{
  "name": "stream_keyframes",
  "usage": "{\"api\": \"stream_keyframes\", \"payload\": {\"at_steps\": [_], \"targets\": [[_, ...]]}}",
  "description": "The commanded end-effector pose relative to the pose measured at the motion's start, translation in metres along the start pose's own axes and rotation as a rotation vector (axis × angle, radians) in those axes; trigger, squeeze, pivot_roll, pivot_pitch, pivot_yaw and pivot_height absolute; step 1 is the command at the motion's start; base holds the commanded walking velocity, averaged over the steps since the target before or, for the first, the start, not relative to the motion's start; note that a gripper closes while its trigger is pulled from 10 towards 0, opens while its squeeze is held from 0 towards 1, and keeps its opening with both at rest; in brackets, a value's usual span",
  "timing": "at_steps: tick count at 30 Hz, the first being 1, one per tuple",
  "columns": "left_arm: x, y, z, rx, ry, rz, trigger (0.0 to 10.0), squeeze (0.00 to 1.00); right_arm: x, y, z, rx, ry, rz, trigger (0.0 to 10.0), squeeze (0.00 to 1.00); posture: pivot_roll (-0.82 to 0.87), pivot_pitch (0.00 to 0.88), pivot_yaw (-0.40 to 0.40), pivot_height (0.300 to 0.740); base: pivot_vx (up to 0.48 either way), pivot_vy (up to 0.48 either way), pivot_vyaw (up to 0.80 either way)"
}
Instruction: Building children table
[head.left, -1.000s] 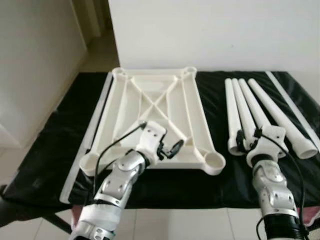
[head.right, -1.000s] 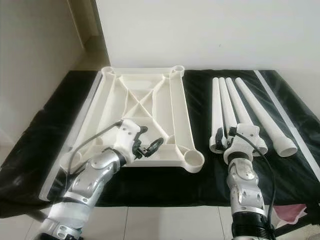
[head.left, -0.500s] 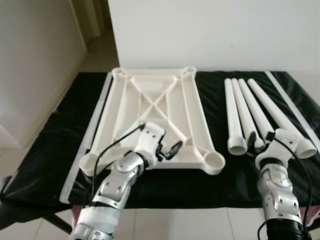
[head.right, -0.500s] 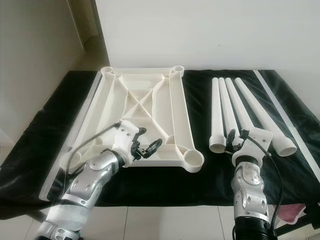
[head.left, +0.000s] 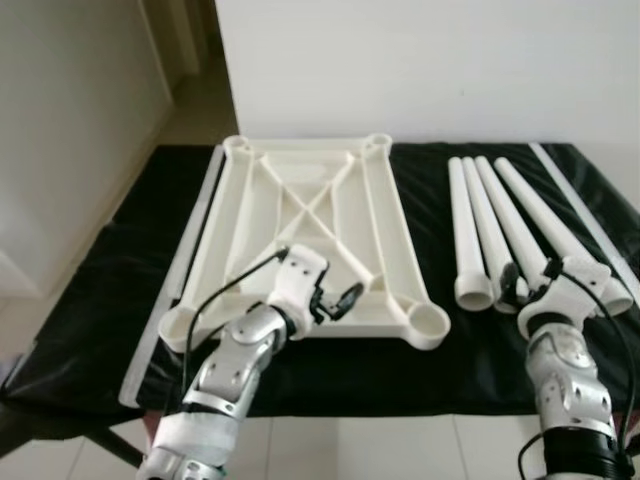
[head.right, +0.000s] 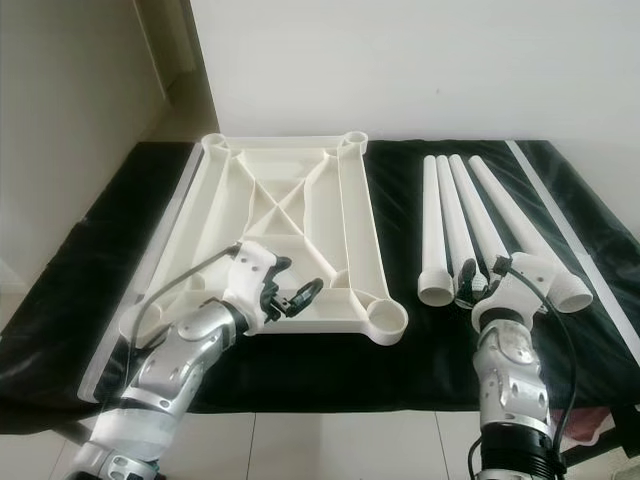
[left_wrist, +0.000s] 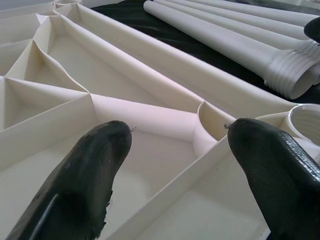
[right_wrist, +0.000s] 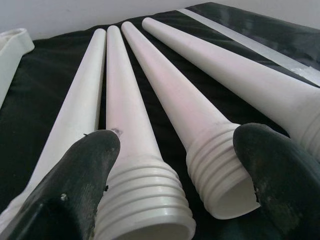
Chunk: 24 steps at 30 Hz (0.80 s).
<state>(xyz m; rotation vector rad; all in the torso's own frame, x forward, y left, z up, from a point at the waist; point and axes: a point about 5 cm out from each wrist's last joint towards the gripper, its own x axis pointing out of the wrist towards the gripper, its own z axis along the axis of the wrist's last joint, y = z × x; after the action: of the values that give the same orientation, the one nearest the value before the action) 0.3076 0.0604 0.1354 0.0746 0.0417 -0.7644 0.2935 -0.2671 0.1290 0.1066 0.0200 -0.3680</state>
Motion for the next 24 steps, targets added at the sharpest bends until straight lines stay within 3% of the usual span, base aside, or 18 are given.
{"api": "stream_keyframes", "payload": {"at_steps": [1, 7, 13, 14, 20, 24], "targets": [[-0.002, 0.000, -0.002, -0.004, 0.012, -0.026, 10.0, 0.00, 0.001, -0.001, -0.013, -0.022, 0.068, 0.020, 10.0, 0.00, -0.02, 0.000, 0.038, 0.740, 0.000, 0.000, 0.00], [-0.002, -0.002, -0.005, -0.009, 0.023, -0.019, 10.0, 0.00, 0.005, -0.002, -0.019, -0.157, 0.122, 0.121, 10.0, 0.00, -0.02, 0.000, 0.032, 0.740, 0.000, 0.000, 0.00], [-0.002, -0.002, -0.005, -0.015, 0.025, -0.016, 10.0, 0.00, 0.006, -0.002, -0.020, -0.223, 0.132, 0.139, 10.0, 0.00, -0.02, 0.000, 0.030, 0.740, 0.000, 0.000, 0.00], [-0.002, -0.002, -0.005, -0.019, 0.026, -0.014, 10.0, 0.00, 0.006, 0.001, -0.019, -0.268, 0.122, 0.152, 10.0, 0.00, -0.02, 0.000, 0.032, 0.740, 0.000, 0.000, 0.00], [-0.002, -0.002, -0.005, -0.020, 0.028, -0.010, 10.0, 0.00, 0.005, 0.009, -0.018, -0.337, 0.100, 0.195, 10.0, 0.00, -0.02, 0.000, 0.026, 0.740, 0.000, 0.000, 0.00], [-0.003, -0.001, -0.006, -0.028, 0.032, -0.003, 10.0, 0.00, 0.005, 0.014, -0.020, -0.454, 0.084, 0.231, 10.0, 0.00, -0.02, 0.000, 0.030, 0.740, 0.000, 0.000, 0.00]]}}
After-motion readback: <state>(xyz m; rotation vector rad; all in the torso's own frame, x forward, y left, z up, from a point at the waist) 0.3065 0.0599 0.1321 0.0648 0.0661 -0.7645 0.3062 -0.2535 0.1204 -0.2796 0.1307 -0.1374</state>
